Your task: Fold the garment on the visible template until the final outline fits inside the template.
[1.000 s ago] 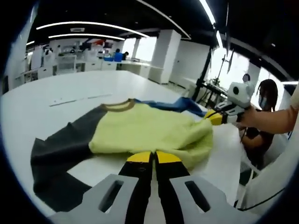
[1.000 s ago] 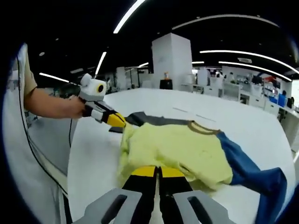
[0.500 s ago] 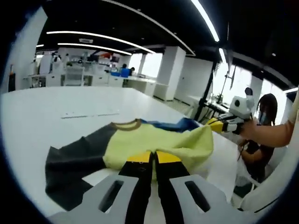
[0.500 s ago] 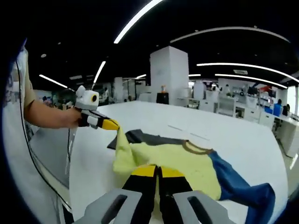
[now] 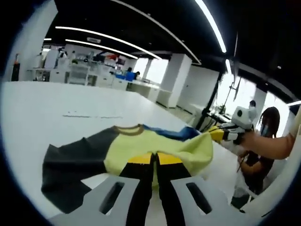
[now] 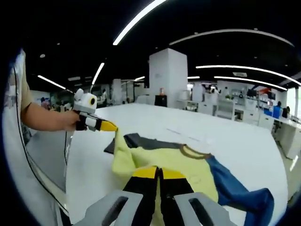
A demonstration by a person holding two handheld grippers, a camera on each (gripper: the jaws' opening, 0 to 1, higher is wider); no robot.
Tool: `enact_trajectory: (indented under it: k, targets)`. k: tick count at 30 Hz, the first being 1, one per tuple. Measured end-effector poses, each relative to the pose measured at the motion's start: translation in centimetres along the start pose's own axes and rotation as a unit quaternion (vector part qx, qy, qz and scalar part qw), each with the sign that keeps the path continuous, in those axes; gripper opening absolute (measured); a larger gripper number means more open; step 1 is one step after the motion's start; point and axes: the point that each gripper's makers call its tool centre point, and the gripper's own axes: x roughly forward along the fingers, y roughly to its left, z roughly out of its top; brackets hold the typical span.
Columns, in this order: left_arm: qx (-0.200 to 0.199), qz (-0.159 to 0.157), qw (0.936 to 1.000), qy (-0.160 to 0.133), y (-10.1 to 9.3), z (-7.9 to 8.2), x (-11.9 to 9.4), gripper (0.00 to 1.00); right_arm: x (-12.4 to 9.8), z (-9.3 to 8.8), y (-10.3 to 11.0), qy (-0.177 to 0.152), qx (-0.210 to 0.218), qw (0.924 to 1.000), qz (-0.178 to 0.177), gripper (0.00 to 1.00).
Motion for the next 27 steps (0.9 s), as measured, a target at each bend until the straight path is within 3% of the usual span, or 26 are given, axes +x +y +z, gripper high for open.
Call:
enact_trajectory:
  k: [7,19,27]
  targets:
    - [-0.001,0.015,0.9993,0.033,1.6,-1.4,1.8,0.00,1.8,-1.4,-2.2,0.022,0.017,0.9996,-0.007,0.00]
    - [-0.023,0.058,0.9965,0.056,5.8,-2.4,3.6,0.00,5.2,-3.4,-5.1,0.081,0.013,0.9966,-0.007,0.00]
    - [-0.037,0.072,0.9940,0.074,7.4,-3.2,4.7,0.00,7.0,-4.8,-6.5,0.117,0.006,0.9930,-0.010,0.00]
